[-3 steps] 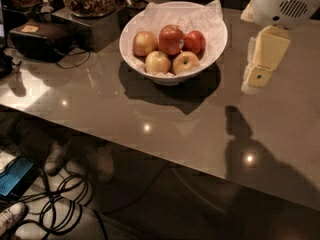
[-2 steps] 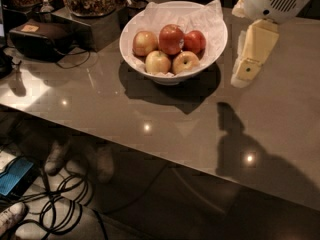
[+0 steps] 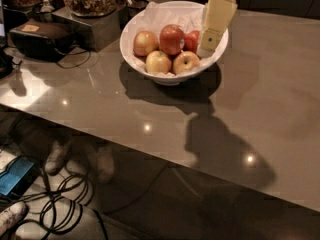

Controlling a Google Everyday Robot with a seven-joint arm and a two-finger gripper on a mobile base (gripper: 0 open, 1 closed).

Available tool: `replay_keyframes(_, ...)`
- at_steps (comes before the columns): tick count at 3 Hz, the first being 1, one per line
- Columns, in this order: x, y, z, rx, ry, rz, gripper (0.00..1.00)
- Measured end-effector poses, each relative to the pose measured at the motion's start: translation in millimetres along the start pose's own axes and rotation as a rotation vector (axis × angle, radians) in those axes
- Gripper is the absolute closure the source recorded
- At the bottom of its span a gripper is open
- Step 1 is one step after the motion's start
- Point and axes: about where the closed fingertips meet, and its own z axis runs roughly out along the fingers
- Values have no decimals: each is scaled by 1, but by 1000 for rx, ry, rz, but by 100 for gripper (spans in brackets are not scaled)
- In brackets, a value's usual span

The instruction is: Pick apple from white bowl

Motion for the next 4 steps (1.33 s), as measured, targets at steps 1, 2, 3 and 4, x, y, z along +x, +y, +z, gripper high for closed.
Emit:
replay_keyframes(1,-15,-7,1,25,-22,-17,0)
replay_keyframes(2,-20,-14,5,31,-44,-3,0)
replay_keyframes(3,-36,-33,17,25,-68,18,0)
replay_keyframes(4,-48,-51,30,13,-81,42,0)
